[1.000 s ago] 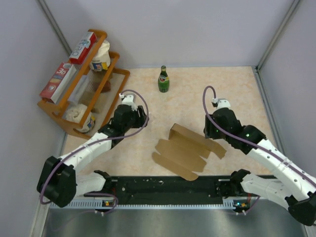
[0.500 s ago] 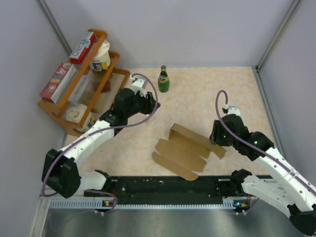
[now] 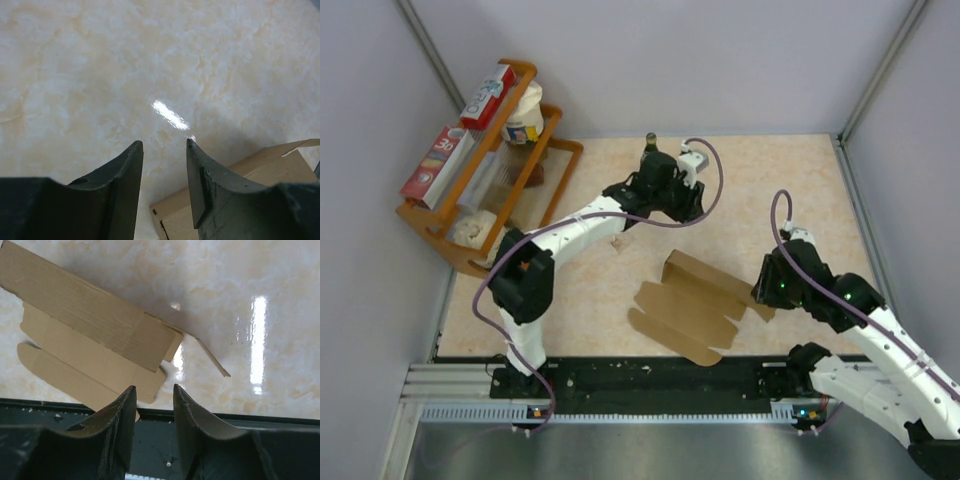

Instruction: Fold the paper box

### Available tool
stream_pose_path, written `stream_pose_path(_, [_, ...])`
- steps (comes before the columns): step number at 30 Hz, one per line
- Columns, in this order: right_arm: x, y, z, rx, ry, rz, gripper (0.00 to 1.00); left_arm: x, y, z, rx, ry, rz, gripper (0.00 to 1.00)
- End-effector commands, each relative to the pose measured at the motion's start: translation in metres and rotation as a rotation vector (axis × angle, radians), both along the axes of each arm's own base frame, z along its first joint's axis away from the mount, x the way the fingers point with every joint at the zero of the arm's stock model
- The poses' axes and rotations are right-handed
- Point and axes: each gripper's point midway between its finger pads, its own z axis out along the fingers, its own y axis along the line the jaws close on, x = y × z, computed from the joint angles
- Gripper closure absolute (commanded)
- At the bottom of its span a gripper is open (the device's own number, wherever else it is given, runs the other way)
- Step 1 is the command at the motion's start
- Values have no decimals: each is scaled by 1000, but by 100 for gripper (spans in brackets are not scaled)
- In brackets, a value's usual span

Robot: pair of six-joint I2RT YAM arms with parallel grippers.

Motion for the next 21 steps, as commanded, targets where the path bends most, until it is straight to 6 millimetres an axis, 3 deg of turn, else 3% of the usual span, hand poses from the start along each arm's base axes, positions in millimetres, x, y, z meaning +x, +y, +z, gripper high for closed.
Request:
stream_pose_path(1, [-13, 18, -6, 107, 97, -4, 67, 4, -23, -2, 32, 13, -63, 56])
stream_pose_path(5, [-13, 16, -15, 77, 130, -11, 76, 5, -40, -16, 67, 30, -93, 57])
stream_pose_path(10, [-6, 10, -25, -3, 161, -33, 80, 4, -50, -29, 72, 57, -118, 58])
stream_pose_path(13, [3, 4, -22, -56, 139, -45, 85, 1, -53, -38, 81, 73, -136, 60])
stream_pose_path(16, [11, 3, -20, -92, 134, -41, 91, -7, -55, -46, 91, 90, -170, 65])
stream_pose_path(21, [22, 6, -27, -115, 149, -39, 100, -22, -55, -61, 103, 128, -217, 83])
